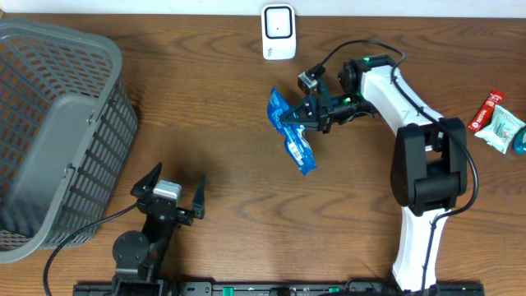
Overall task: Scan the item barcode
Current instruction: 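Lift the Oreo pack with the right gripper toward the scanner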
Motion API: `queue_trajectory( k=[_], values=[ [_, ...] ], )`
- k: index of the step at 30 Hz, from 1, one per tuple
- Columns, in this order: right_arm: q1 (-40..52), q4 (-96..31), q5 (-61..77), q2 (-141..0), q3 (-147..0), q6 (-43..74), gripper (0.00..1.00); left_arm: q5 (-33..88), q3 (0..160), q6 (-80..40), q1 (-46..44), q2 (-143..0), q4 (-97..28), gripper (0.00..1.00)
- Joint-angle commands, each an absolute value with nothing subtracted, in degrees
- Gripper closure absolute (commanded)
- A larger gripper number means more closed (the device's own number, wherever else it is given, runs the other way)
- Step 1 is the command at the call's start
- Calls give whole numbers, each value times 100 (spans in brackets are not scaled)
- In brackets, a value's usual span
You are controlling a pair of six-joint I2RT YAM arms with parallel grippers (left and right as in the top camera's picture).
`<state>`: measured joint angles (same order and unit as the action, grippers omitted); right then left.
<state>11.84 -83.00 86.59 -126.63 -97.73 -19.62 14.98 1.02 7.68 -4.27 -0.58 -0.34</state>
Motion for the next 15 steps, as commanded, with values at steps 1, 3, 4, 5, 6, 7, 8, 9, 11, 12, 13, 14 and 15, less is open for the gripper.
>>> queue_trajectory(
  k=[1, 3, 4, 5, 6, 7, 8, 9, 11, 12, 13, 14, 15],
  values=[
    [1155, -8267, 8945, -12582, -9758, -1885, 99, 1601, 23, 764, -440, -10, -252, 7],
    [1155, -8267, 8943, -12582, -9778, -1863, 99, 1603, 23, 764, -440, -10, -252, 7],
    [1155, -8265, 8941, -12582, -9791, -1865, 99, 1603, 23, 764, -440, -10, -252, 7],
    [1155, -8248, 8941, -12582, -9800, -1865, 99, 1603, 23, 764, -440, -10, -252, 7],
    [1155, -8217, 8941, -12582, -9808, -1868, 99, 1603, 23, 764, -440, -10, -252, 7],
    [1155, -8187, 8941, -12582, -9817, -1868, 99, 1603, 23, 762, -440, -16, -252, 7],
    [1155, -8160, 8941, -12582, -9824, -1865, 99, 1603, 23, 764, -443, -23, -255, 7],
    [1155, -8156, 8938, -12582, -9824, -1865, 99, 1603, 23, 762, -443, -23, -255, 7],
    [1155, -8158, 8938, -12582, -9824, -1863, 99, 1603, 23, 762, -443, -23, -255, 7],
    [1155, -8158, 8938, -12582, -9824, -1861, 99, 1603, 23, 764, -443, -23, -252, 7],
    [1155, -8158, 8938, -12582, -9824, -1861, 99, 1603, 23, 762, -443, -23, -252, 7],
    [1155, -8158, 8938, -12582, -9824, -1822, 99, 1603, 23, 762, -443, -23, -255, 7],
    [1155, -8158, 8938, -12582, -9824, -1754, 99, 1603, 23, 764, -443, -23, -252, 7]
  ],
)
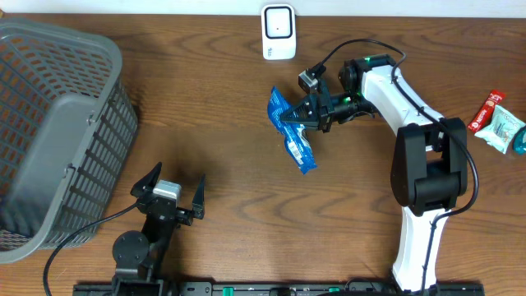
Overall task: Scan the item barcode
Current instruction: 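Lift the Oreo pack with the right gripper toward the scanner, then hold the Oreo pack in front of the scanner with the right gripper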
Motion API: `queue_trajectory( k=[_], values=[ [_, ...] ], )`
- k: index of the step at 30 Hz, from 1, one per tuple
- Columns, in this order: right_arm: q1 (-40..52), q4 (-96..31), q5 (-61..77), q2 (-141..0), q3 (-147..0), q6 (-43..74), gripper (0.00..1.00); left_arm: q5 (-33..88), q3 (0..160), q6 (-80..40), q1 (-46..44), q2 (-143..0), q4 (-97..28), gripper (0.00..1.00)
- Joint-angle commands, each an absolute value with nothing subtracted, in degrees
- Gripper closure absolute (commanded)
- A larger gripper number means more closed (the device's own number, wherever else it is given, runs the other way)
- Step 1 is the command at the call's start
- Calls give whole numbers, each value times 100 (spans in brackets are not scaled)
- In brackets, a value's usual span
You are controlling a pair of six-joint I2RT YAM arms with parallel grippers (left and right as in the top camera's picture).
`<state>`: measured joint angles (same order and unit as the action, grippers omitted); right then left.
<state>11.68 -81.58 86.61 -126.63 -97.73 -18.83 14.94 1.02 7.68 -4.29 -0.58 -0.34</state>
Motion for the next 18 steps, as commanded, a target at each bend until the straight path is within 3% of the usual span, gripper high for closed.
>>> queue_trajectory(
  k=[1, 11, 16, 17, 18],
  values=[
    [1155, -8149, 8938, -12582, -9826, -1695, 99, 1603, 23, 764, -443, -23, -255, 7],
    [996, -7561, 8934, -12580, -10112, -209, 99, 1203, 23, 1129, -443, -23, -274, 7],
    [797, -6246, 8746, -12580, -10320, 1686, 99, 1334, 23, 1133, -443, -23, -268, 7],
    [753, -5260, 7824, -12580, -10436, 2961, 99, 1105, 23, 1129, -443, -25, -117, 7],
    [753, -4873, 7269, -12569, -10490, 3483, 99, 919, 23, 1107, -443, -25, -102, 7]
  ],
)
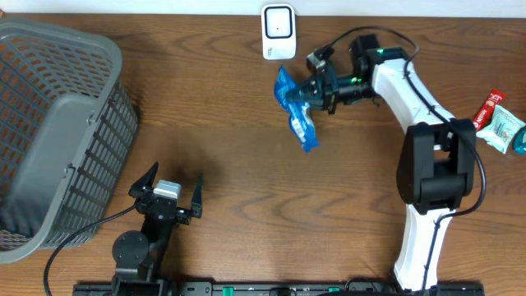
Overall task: Scan the item barcode
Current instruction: 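Hold the Oreo pack in front of the scanner with the right gripper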
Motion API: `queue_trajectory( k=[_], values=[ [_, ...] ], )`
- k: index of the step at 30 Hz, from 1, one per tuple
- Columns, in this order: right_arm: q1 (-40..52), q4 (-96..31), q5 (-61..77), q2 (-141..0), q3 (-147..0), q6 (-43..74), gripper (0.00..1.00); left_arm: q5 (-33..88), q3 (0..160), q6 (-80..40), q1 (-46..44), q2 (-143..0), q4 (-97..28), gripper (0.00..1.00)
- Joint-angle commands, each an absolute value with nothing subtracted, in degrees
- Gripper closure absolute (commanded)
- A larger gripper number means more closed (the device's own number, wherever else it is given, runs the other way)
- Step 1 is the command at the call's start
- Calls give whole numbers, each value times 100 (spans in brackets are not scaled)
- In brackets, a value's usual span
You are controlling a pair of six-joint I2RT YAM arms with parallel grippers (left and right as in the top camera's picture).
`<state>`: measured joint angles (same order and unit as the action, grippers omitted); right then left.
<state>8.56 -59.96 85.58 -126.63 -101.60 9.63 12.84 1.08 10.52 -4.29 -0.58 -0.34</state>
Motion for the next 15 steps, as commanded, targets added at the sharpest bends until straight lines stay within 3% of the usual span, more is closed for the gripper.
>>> queue_trajectory(
  k=[1, 9, 15],
  values=[
    [760, -4471, 6687, -12556, -10538, 3935, 99, 746, 23, 969, -443, -25, -106, 7],
    [1142, -1326, 5039, -12438, -10613, 4180, 98, -537, 23, -248, -443, -30, -99, 7],
    [1597, -746, 2440, -12440, -10615, 3310, 99, -862, 23, -526, -443, -30, -104, 7]
  ],
)
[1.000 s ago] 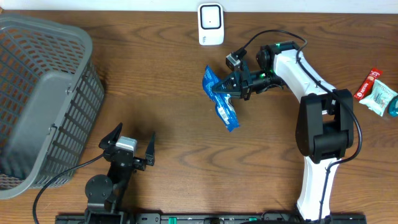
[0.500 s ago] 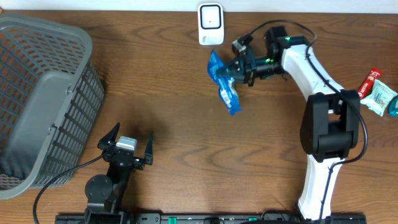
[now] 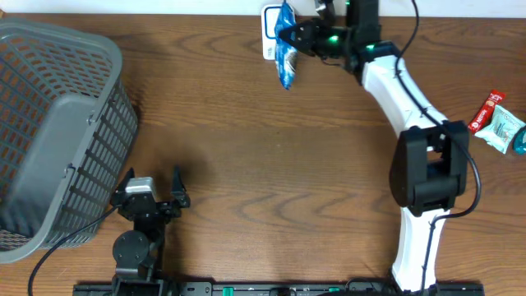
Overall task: Scan the item barcode
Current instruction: 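Hold the Oreo pack in front of the scanner with the right gripper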
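A blue snack packet [image 3: 285, 45] hangs at the table's far edge, directly in front of the white barcode scanner [image 3: 269, 33], covering most of it. My right gripper [image 3: 297, 34] is shut on the packet's upper right part, its arm stretched toward the back. My left gripper [image 3: 149, 195] stands open near the front left, holding nothing.
A grey plastic basket [image 3: 57, 131] fills the left side. A red packet [image 3: 485, 109] and a teal-and-white packet [image 3: 503, 131] lie at the right edge. The right arm's white base [image 3: 427, 205] rises at the front right.
My right gripper has carried the blue packet from just below and right of the scanner up to right in front of it. The left gripper has shifted a little to the left and turned.
The right gripper held the blue packet over the table's middle, right of centre, for the first two moments. Then it was farther back, close to the scanner. Now the packet hangs in front of the scanner. The left gripper stayed open throughout.
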Motion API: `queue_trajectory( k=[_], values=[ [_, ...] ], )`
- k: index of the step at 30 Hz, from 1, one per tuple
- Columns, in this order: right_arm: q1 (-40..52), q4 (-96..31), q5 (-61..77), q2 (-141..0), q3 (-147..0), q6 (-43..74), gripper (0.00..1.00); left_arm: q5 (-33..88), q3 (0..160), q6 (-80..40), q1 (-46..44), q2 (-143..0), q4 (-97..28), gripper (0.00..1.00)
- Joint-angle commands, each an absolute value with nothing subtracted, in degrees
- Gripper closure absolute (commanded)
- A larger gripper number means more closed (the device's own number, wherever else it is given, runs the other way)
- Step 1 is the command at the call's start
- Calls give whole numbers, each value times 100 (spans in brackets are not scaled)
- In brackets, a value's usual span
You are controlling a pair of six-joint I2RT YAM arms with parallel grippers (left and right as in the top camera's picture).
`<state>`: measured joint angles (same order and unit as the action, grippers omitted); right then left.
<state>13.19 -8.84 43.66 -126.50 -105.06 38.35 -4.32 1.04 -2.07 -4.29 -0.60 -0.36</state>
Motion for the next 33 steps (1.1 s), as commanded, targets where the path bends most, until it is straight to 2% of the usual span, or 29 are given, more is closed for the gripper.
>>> queue_trajectory(
  k=[1, 8, 14, 18, 26, 33],
  values=[
    [1680, -679, 2005, -12440, -10615, 3011, 99, -862, 23, -523, -443, -30, -110, 7],
    [2163, 237, -314, -12488, -10615, 963, 99, -862, 23, -523, -443, -34, -338, 7],
    [2244, 976, -753, -12840, -10667, -130, 99, -862, 23, -523, -443, -34, -338, 7],
    [2233, 897, -1046, -13382, -11255, -718, 99, -862, 23, -523, -443, -34, -338, 7],
    [2276, 82, -1184, -14842, -13367, -998, 99, -862, 23, -523, -443, -34, -338, 7],
    [2287, 154, -1190, -15179, -13882, -1125, 99, -862, 23, -523, -443, -34, -338, 7]
  ],
)
